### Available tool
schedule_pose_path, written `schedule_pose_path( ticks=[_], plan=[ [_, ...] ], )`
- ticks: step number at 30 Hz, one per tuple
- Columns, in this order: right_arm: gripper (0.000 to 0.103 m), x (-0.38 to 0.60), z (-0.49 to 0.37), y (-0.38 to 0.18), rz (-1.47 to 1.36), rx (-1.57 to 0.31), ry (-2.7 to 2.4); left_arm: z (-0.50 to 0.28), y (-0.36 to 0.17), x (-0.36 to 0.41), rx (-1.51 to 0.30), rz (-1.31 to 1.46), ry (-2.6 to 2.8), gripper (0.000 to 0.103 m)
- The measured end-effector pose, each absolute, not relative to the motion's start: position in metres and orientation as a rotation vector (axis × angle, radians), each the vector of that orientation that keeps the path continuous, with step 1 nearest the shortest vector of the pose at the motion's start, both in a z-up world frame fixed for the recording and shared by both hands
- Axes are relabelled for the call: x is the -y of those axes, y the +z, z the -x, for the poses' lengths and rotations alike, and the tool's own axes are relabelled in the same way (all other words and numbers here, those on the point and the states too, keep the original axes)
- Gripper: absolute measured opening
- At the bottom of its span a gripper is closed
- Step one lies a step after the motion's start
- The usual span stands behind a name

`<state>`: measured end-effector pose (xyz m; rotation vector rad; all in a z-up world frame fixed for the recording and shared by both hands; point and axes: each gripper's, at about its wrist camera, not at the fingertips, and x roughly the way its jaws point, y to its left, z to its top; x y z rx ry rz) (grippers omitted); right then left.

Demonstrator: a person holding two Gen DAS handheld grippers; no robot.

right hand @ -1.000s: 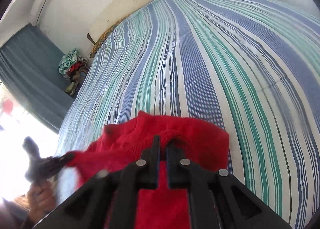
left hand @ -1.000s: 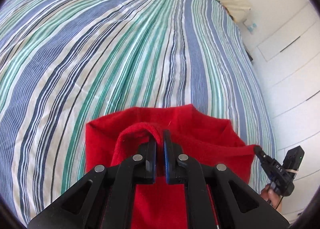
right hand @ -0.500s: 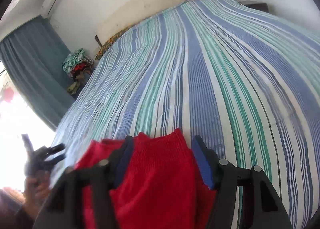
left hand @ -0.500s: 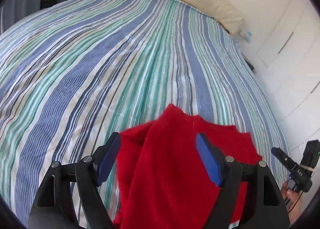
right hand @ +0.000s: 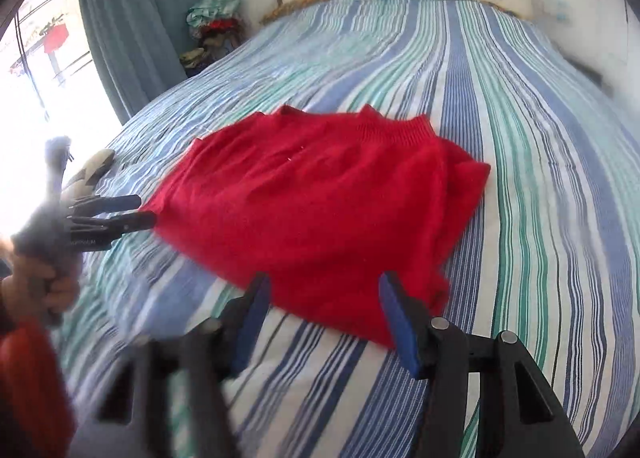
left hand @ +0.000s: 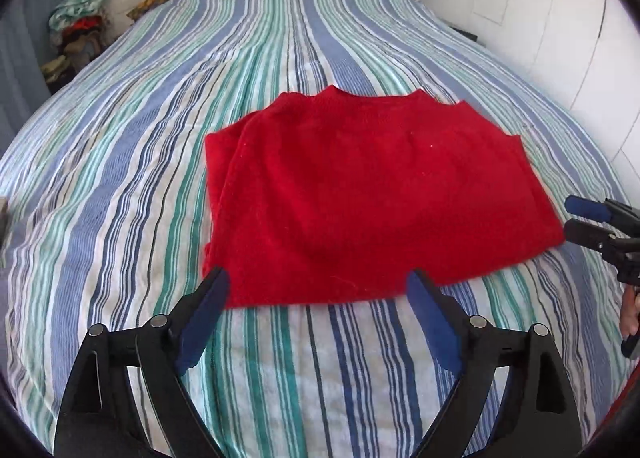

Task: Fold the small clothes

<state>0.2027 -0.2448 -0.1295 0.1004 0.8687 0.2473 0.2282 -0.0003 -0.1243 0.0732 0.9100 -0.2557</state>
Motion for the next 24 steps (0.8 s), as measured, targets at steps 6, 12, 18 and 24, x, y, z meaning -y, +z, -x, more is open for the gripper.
schedule_pose_path(
  ticks=[6, 12, 18, 24],
  plan=[
    [0.06, 0.243, -0.205, -0.191, -0.156, -1.079, 0.127, -0.192, -0.154, -0.014, -0.993, -0.121, -0.119, 0.089],
    [0.069, 0.232, -0.138, -0.148, -0.167, -0.938, 0.087, -0.15, -0.144, -0.017, -0.897, -0.158, -0.093, 0.096],
    [0.076, 0.232, -0.111, -0.177, -0.197, -0.988, -0.034, -0.16, -0.174, -0.01, -0.953, -0.21, -0.05, 0.096],
    [0.078, 0.234, -0.095, -0.191, -0.212, -0.939, -0.057, -0.157, -0.189, -0.022, -0.982, -0.134, -0.053, 0.101]
  ],
)
